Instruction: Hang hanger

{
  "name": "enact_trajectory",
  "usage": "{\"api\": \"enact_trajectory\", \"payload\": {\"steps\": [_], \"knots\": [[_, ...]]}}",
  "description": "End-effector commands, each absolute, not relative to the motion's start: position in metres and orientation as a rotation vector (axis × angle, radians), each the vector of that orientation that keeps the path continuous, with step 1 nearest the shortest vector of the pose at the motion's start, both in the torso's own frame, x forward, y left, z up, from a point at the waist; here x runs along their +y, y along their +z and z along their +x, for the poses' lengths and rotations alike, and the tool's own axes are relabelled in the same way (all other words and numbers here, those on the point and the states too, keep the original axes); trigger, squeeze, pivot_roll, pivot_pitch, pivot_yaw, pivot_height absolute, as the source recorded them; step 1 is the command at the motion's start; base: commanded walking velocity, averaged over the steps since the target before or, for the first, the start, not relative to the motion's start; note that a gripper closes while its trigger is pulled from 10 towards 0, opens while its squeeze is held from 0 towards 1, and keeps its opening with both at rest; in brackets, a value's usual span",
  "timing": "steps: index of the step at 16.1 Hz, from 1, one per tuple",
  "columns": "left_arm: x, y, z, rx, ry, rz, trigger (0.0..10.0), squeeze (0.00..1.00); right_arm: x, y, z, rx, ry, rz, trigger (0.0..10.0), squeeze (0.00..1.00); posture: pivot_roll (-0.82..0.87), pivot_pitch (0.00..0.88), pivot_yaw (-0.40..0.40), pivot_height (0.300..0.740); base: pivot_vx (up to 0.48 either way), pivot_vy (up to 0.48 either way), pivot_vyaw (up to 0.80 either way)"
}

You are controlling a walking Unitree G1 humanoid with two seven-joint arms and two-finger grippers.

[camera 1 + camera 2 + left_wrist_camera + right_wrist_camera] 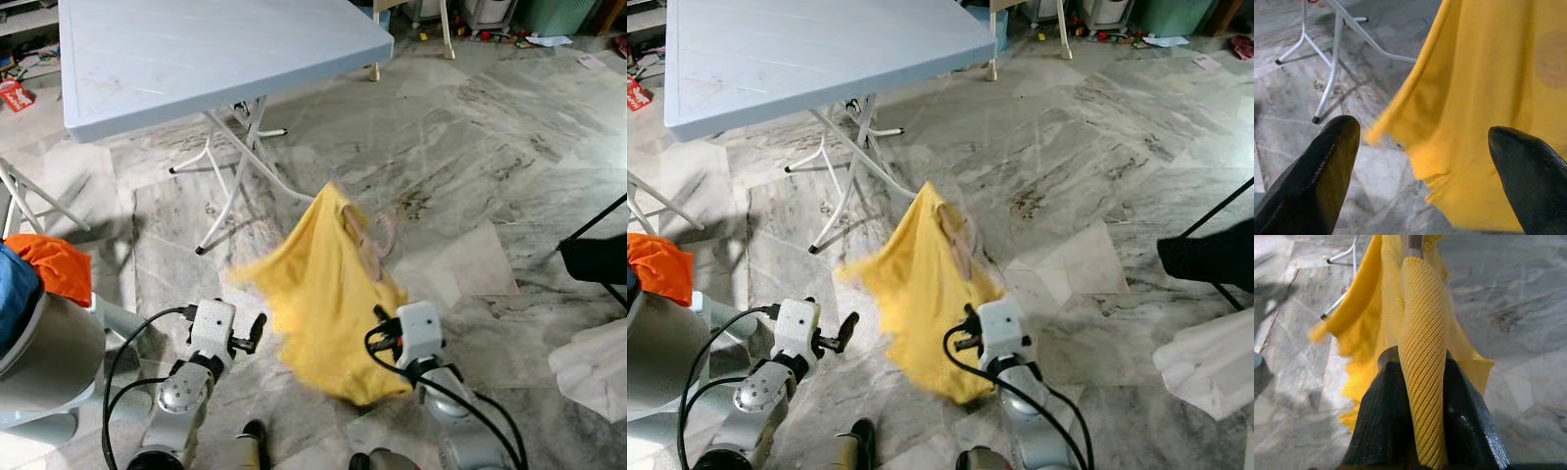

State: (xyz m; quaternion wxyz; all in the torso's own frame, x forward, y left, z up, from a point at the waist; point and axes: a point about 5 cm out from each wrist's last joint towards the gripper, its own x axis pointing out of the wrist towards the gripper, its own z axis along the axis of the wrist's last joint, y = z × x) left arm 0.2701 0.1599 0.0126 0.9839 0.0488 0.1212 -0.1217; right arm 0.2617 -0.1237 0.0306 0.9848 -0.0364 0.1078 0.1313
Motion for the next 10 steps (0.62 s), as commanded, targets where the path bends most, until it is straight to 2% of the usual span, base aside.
{"api": "enact_trajectory", "payload": {"steps": [1, 4, 10], "knots": [[0.1662, 0.0081, 0.2640, 0.262, -0.221, 0.103, 10.0, 0.00, -0.1203, 0.0372, 0.2640, 0.173, 0.284, -0.068, 10.0, 0.00, -0.01, 0.176, -0.014, 0.740, 0.000, 0.000, 0.00], [0.1709, 0.0015, 0.2565, 0.287, -0.220, 0.117, 10.0, 0.00, -0.1214, 0.0381, 0.2649, 0.167, 0.278, -0.064, 10.0, 0.00, -0.02, 0.181, -0.008, 0.740, 0.000, 0.000, 0.00], [0.1661, 0.0080, 0.2664, 0.263, -0.242, 0.115, 10.0, 0.00, -0.1272, 0.0356, 0.2628, 0.164, 0.225, -0.064, 10.0, 0.00, -0.04, 0.168, 0.022, 0.740, 0.000, 0.000, 0.00]]}}
